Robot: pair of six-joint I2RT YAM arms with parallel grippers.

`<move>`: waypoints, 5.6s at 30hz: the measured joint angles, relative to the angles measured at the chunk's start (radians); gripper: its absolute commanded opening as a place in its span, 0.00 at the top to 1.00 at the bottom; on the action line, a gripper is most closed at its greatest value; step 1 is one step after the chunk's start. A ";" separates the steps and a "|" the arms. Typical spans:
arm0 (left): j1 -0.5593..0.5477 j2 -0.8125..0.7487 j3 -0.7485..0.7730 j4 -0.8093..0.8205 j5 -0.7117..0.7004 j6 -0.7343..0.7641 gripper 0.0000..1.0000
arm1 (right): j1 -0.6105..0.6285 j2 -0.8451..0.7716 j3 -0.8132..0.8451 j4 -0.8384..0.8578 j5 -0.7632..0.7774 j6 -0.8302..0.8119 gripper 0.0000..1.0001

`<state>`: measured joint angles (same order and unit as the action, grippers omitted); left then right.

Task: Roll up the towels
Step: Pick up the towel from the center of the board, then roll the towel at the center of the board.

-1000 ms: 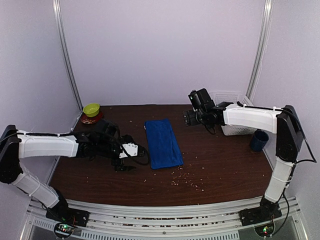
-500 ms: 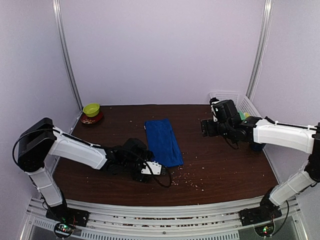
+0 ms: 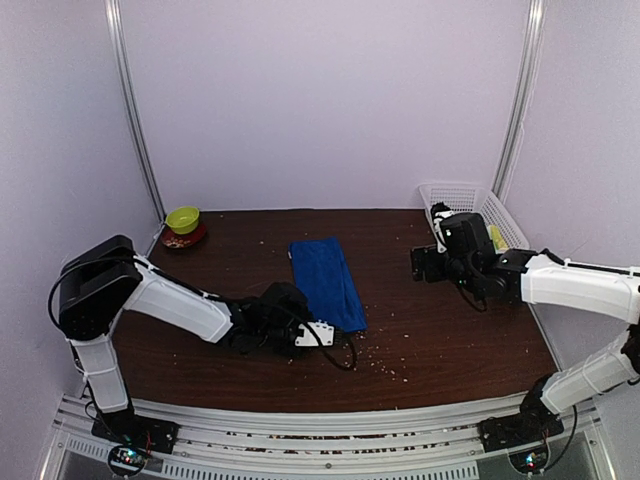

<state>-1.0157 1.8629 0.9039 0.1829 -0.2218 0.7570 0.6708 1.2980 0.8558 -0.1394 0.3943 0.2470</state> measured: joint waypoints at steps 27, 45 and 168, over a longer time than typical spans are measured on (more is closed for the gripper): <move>0.213 -0.160 -0.032 -0.338 0.520 -0.007 1.00 | 0.331 0.092 -0.261 0.499 -0.344 -0.669 0.00; 0.271 -0.184 -0.037 -0.437 0.700 0.023 1.00 | 0.483 0.490 -0.145 0.616 -0.243 -1.040 0.27; 0.392 -0.085 0.146 -0.528 0.790 -0.155 0.27 | 0.151 0.731 0.423 -0.220 -1.025 -0.317 1.00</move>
<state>-0.6235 1.7775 1.0496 -0.3450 0.5686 0.6018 0.8223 2.0289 1.2789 -0.3592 -0.6304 -0.0704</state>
